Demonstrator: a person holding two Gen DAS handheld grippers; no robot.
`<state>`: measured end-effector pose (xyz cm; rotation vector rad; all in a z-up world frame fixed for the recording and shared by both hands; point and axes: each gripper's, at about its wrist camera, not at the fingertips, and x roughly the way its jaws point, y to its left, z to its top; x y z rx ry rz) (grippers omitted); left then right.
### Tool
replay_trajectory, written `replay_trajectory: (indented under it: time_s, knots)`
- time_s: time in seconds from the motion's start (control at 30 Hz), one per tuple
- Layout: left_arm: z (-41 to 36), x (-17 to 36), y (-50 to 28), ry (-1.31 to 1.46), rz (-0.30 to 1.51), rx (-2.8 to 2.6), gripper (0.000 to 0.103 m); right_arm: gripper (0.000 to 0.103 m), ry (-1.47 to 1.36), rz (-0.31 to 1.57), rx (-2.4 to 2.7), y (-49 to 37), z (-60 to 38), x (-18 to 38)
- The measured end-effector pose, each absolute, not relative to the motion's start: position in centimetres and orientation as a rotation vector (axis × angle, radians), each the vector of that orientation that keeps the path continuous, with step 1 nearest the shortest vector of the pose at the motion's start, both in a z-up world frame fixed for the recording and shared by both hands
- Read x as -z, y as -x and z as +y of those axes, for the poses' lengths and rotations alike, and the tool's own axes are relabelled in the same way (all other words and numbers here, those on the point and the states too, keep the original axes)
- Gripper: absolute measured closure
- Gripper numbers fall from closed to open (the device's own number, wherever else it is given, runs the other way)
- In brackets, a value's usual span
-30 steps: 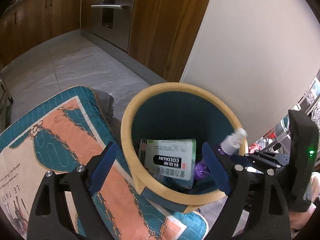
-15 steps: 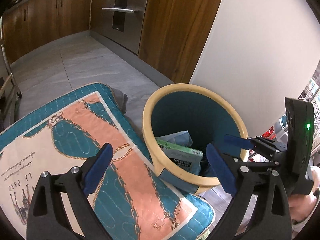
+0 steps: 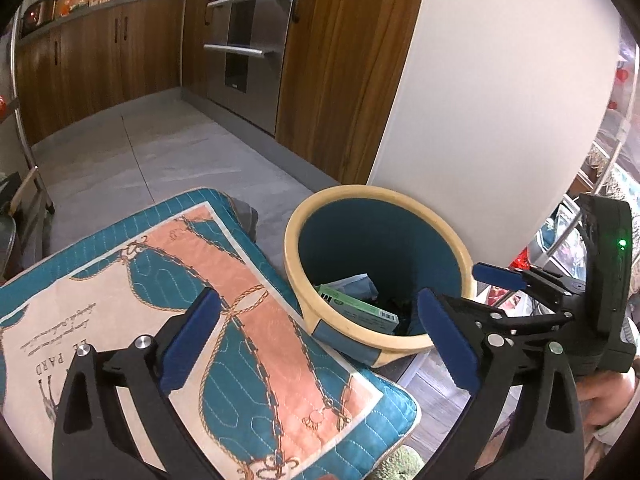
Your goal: Collect trash
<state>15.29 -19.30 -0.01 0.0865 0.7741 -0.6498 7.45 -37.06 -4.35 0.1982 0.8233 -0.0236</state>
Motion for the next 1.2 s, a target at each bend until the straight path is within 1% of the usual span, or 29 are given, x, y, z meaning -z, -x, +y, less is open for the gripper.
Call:
replay_trajectory:
  time_s: [0.2, 0.33, 0.37, 0.5, 0.9, 1.2]
  knots:
    - [-18.5, -0.8, -12.7, -0.119, 0.730, 0.633, 0.006, 0.020, -0.179, 0.764, 0.057, -4.1, -36.6, 2.8]
    - [-18.1, -1.1, -11.5, -0.122, 0.714, 0.621, 0.006, 0.016, -0.181, 0.717, 0.073, -2.3, -36.2, 1.8]
    - [-18.0, -1.3, -11.2, -0.124, 0.709, 0.617, 0.006, 0.014, -0.180, 0.702, 0.083, -1.8, -36.1, 1.6]
    - [-17.6, -1.6, -10.2, -0.127, 0.691, 0.605, 0.006, 0.011, -0.170, 0.652, 0.106, -0.3, -35.7, 0.8]
    - [-16.1, -2.0, -7.3, -0.124, 0.652, 0.574, 0.005, 0.008, -0.144, 0.596, 0.141, 2.1, -34.6, 0.5]
    - [-16.1, -1.9, -7.2, -0.124, 0.653, 0.547, 0.005, 0.008, -0.144, 0.596, 0.138, 2.3, -34.2, 0.5]
